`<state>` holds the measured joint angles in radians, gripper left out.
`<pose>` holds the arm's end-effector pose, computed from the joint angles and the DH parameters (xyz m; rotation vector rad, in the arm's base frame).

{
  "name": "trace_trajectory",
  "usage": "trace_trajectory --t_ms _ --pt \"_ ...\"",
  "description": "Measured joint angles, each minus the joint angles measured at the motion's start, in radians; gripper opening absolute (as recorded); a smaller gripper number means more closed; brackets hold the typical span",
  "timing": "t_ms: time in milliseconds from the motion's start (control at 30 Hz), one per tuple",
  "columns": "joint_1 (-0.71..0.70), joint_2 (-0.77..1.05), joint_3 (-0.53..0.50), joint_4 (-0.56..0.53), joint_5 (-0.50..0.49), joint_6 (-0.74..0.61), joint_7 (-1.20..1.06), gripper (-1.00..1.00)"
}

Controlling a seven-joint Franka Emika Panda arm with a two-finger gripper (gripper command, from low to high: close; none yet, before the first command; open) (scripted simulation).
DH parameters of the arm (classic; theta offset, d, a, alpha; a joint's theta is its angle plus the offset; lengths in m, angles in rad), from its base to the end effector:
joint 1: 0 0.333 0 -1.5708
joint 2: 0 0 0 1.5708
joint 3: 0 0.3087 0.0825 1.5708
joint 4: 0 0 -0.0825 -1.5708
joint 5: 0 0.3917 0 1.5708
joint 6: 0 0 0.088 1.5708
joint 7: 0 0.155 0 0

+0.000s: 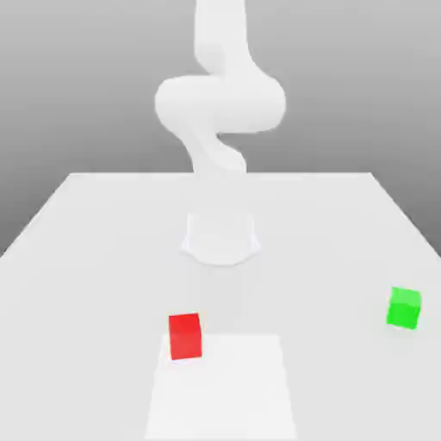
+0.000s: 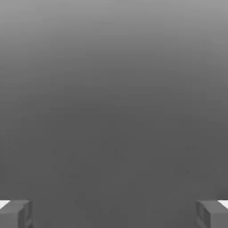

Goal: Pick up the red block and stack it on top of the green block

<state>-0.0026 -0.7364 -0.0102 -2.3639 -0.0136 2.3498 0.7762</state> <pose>0.4180 -0.0069 0.6192 -2.5135 1.0376 -0.9559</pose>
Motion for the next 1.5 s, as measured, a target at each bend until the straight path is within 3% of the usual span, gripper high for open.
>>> trace_trajectory --t_ms 567,667,800,833,1067,1300,1500 --pt "-0.017 0.595 -0.142 -0.520 -0.039 0.449 -0.262 0.00" --pt "-0.015 0.752 -0.136 -0.536 0.032 0.573 -0.332 0.00" --pt "-0.081 0.905 -0.050 -0.519 0.117 0.701 -0.396 0.00" --pt "-0.092 0.923 -0.037 -0.516 0.124 0.717 -0.402 -1.00" --pt "-0.095 0.919 -0.036 -0.517 0.117 0.713 -0.396 -1.00" --pt "-0.095 0.688 -0.069 -0.551 0.002 0.515 -0.314 -1.00" --pt "0.029 0.649 0.051 -0.508 0.013 0.435 -0.277 -1.00"
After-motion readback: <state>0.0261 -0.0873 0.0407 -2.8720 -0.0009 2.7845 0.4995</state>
